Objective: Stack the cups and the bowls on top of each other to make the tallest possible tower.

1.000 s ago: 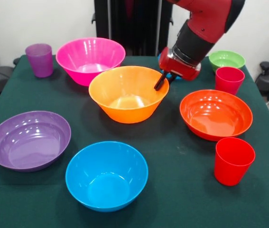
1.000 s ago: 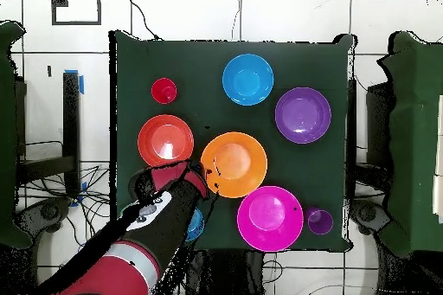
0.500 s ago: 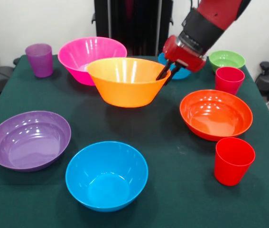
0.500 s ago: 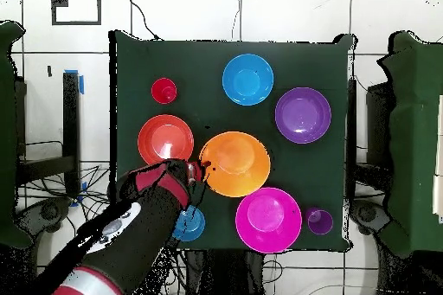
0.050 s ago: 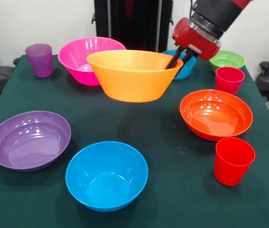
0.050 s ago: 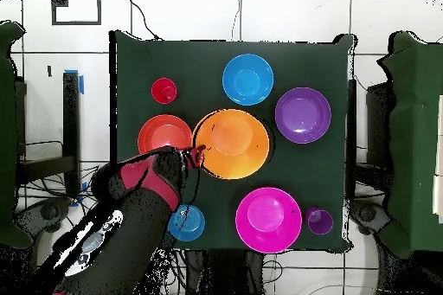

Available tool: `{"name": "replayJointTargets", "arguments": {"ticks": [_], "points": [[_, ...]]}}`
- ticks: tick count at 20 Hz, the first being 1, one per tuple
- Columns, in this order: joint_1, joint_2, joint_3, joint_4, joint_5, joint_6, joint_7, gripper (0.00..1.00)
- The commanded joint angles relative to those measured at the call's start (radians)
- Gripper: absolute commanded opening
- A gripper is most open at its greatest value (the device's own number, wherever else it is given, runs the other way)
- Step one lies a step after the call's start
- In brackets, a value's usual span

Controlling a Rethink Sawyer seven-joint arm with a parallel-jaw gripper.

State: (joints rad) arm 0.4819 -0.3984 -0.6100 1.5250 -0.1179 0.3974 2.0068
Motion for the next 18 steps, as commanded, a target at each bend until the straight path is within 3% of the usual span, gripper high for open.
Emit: {"name": "replayJointTargets", "arguments": {"ticks": [1, 5, 13, 18], "points": [[-0.049, -0.048, 0.081, -0.081, -0.077, 0.109, -0.068, 0.00], [-0.082, -0.099, 0.121, -0.081, -0.086, 0.148, -0.118, 0.00], [-0.250, -0.168, 0.300, -0.162, -0.099, 0.260, -0.302, 0.00], [-0.307, -0.168, 0.366, -0.225, -0.115, 0.299, -0.307, 0.00]]}}
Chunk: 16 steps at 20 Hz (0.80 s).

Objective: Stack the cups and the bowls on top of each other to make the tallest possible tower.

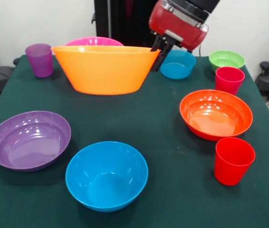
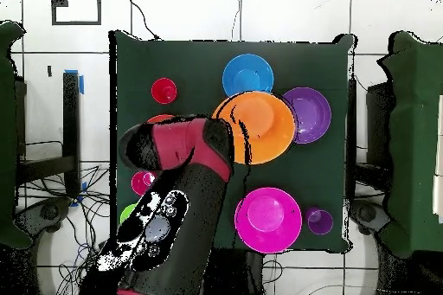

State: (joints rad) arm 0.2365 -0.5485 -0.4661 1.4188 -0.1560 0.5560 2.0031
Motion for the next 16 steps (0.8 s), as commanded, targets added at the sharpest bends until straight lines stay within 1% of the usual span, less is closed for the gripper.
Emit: {"name": "replayJointTargets", "arguments": {"ticks": [1, 5, 8, 12, 16], "points": [[-0.067, -0.019, 0.229, -0.130, -0.084, 0.150, -0.304, 0.00], [-0.090, -0.012, 0.264, -0.173, -0.097, 0.196, -0.299, 0.00], [-0.111, 0.001, 0.295, -0.206, -0.094, 0.258, -0.296, 0.00], [-0.124, 0.044, 0.316, -0.297, -0.102, 0.376, -0.303, 0.00], [-0.132, 0.080, 0.328, -0.371, -0.111, 0.423, -0.288, 0.00]]}}
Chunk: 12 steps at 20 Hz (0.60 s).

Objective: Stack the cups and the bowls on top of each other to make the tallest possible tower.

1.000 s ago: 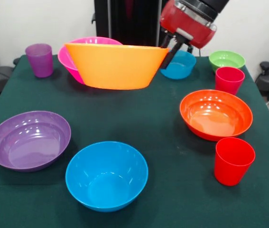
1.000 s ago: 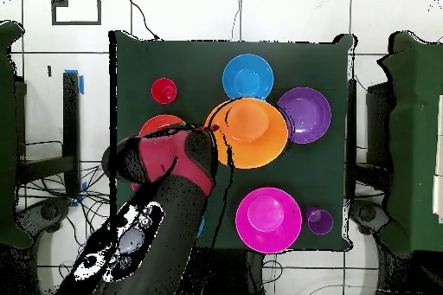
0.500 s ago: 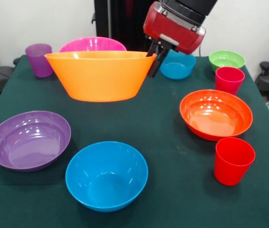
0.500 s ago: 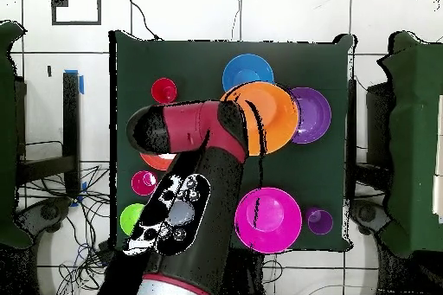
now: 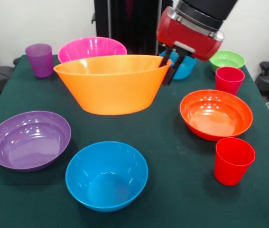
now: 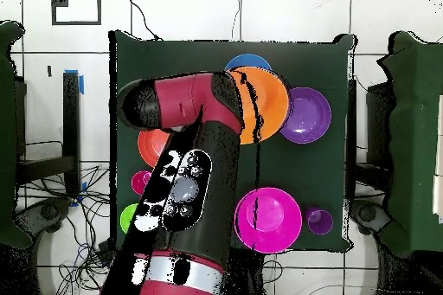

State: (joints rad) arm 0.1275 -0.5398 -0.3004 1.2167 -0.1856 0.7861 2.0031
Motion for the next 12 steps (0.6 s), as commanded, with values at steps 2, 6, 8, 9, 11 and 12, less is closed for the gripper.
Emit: {"name": "replayJointTargets", "arguments": {"ticks": [2, 6, 8, 9, 11, 12], "points": [[-0.029, 0.091, 0.170, -0.195, -0.083, 0.188, -0.268, 0.00], [-0.041, 0.121, 0.181, -0.228, -0.082, 0.156, -0.235, 0.00], [-0.050, 0.131, 0.188, -0.241, -0.084, 0.153, -0.241, 0.00], [-0.055, 0.138, 0.193, -0.248, -0.085, 0.153, -0.247, 0.00], [-0.060, 0.135, 0.200, -0.242, -0.086, 0.151, -0.253, 0.00], [-0.064, 0.135, 0.203, -0.241, -0.086, 0.151, -0.255, 0.00]]}}
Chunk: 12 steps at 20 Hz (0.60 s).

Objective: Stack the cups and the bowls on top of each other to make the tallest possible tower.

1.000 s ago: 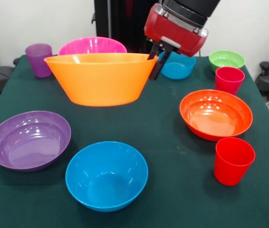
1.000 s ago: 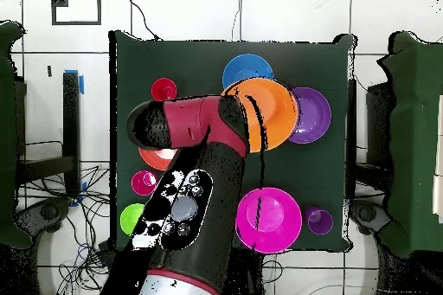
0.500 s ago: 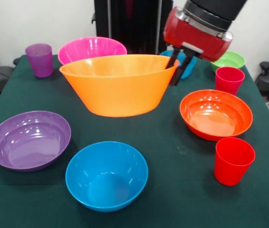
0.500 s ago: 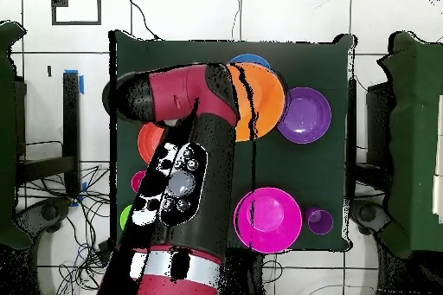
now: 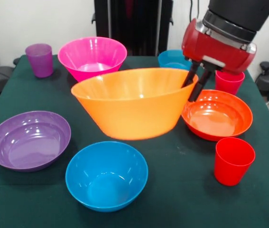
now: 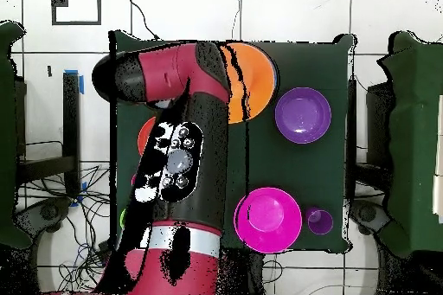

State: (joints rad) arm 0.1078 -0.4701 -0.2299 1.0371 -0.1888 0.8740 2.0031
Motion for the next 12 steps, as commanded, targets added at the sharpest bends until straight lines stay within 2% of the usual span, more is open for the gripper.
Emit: {"name": "replayJointTargets", "arguments": {"ticks": [1, 12], "points": [[-0.047, 0.062, 0.136, -0.057, -0.082, 0.065, -0.260, 0.00], [-0.067, 0.066, 0.172, -0.060, -0.091, 0.085, -0.292, 0.00]]}}
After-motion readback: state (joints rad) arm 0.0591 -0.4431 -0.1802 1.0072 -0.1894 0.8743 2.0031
